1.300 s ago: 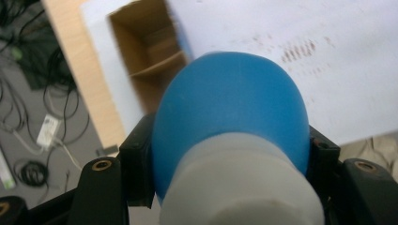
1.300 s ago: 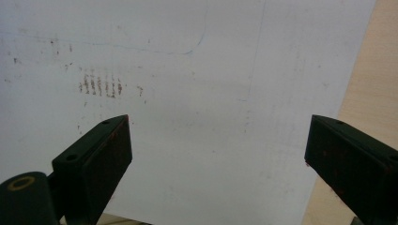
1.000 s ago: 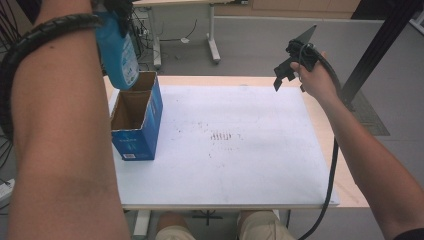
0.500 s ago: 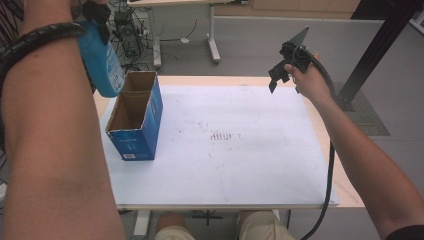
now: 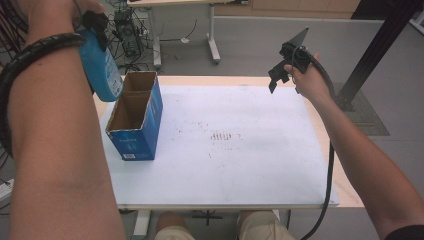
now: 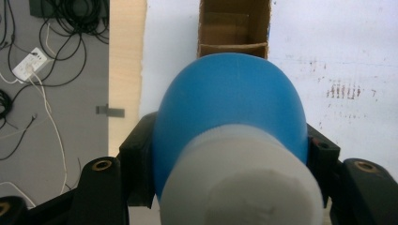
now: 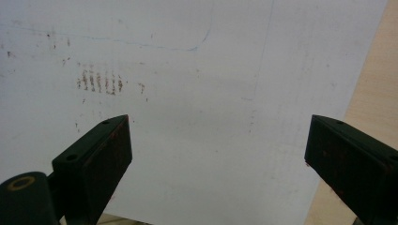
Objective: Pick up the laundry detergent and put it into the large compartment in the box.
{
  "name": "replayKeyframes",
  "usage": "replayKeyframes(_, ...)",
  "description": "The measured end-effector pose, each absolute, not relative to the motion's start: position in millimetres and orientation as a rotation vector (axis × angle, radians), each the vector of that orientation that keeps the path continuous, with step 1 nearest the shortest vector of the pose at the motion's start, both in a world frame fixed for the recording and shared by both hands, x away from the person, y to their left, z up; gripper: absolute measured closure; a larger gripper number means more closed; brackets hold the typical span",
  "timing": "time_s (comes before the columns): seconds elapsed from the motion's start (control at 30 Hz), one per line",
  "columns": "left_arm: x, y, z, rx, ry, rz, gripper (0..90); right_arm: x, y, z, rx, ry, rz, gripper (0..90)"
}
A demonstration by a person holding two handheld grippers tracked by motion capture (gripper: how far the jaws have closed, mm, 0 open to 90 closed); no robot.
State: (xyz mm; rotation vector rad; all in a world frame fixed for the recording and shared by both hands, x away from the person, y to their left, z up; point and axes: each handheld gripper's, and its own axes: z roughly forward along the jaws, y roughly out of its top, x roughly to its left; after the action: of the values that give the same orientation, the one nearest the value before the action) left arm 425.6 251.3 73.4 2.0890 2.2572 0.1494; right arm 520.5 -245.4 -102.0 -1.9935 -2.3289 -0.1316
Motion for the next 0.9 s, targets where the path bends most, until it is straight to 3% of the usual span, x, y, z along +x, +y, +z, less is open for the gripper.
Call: replayKeyframes(0.9, 442, 254, -5, 2.132, 2.246, 0.041, 37.6, 521, -240, -104, -1.985, -2.339, -0.113, 7.6)
